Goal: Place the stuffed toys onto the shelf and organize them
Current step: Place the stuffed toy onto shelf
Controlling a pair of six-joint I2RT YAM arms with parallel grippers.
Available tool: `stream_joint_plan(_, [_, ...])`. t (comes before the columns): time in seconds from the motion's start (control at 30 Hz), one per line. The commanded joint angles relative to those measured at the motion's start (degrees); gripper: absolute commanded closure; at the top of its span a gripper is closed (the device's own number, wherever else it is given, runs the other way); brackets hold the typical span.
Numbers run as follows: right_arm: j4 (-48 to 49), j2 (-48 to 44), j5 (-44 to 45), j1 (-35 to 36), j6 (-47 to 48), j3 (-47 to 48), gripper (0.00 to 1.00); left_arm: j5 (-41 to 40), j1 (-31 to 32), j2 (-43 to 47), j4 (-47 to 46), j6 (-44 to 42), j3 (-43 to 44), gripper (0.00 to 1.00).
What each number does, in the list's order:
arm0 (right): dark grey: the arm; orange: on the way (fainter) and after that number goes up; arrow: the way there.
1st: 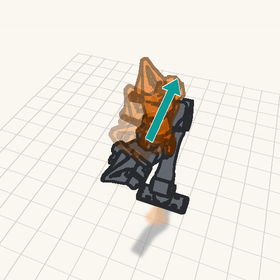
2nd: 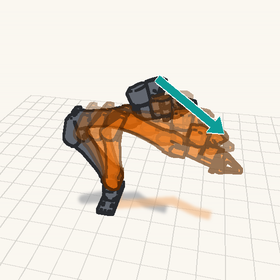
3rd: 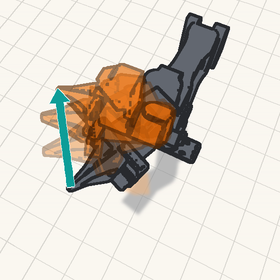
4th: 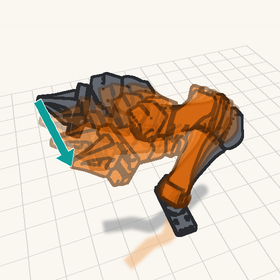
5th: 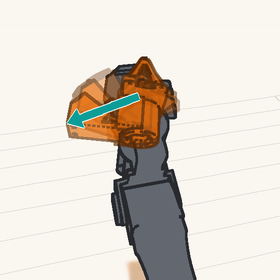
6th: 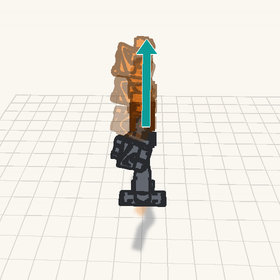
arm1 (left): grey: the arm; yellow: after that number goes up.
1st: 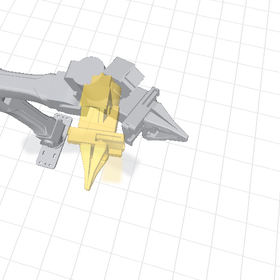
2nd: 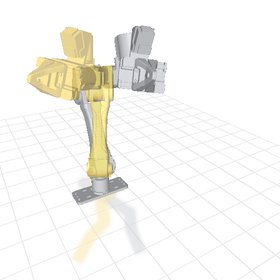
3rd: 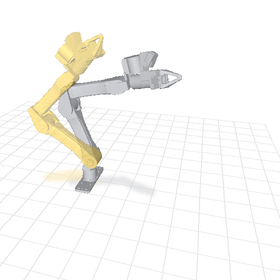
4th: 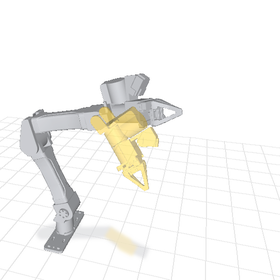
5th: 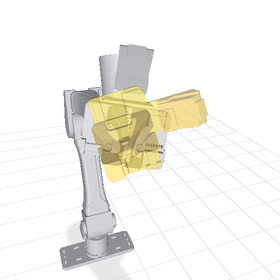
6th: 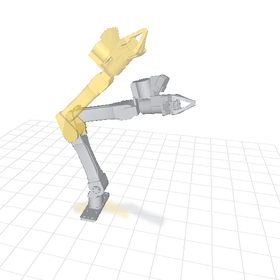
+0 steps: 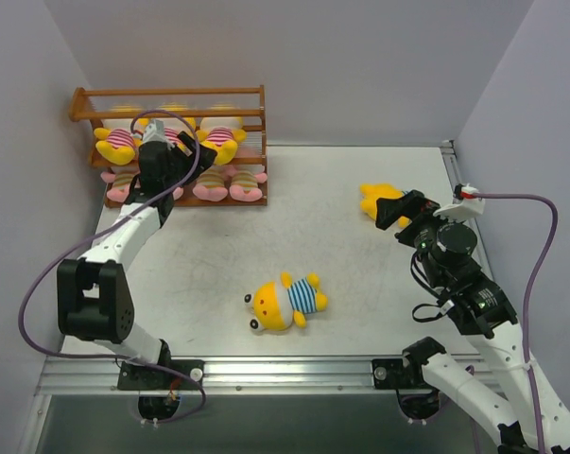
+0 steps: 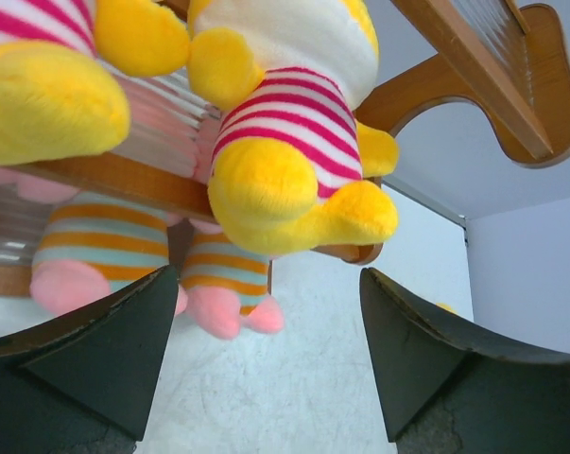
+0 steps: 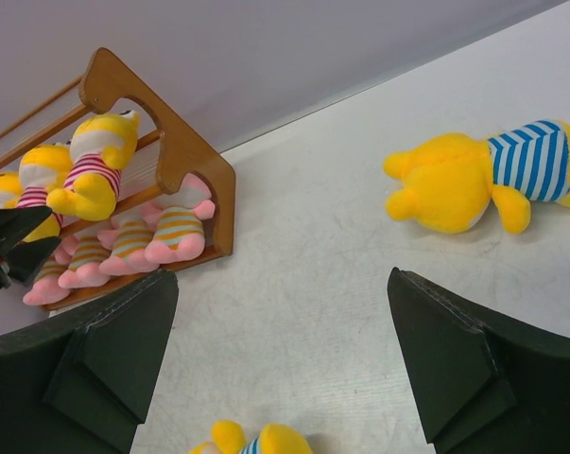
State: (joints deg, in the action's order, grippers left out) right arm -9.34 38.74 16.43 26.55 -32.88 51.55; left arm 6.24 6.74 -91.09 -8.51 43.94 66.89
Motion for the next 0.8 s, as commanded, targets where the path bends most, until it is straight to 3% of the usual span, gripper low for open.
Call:
stream_joint_plan(0.0, [0.29,-0.77,0.01,-0.44,1.41,0.39,0.0,-1.67,-1.47,7.49,2.52,-1.75,-1.59,0.14])
stream_joint_plan(0.1, [0.29,-0.69,0.1,-0.44,2.65,0.31,0.0,-3.42,-1.47,12.07,5.42,-4.56,-3.17,0.15])
stream_joint_plan(0.3, [0.82,0.02,-0.43,-0.44,3.53,-0.13,0.01,-2.9,-0.51,14.98,5.71,-6.59,-6.68,0.34])
stream_joint_plan(0.37, [1.08,-0.07,-0.87,-0.44,3.35,-0.13,0.01,-3.16,0.64,13.93,4.65,-6.68,-7.39,0.4])
stream_joint_plan(0.67, [1.43,-0.51,-1.66,-0.44,3.26,-0.84,0.01,-5.8,5.2,6.46,-2.29,-7.56,-6.08,0.43])
stream_joint_plan(0.77, [1.61,-0.6,-1.48,-0.44,3.44,-1.19,0.01,-7.56,5.74,3.83,-3.26,-7.82,-4.5,0.5])
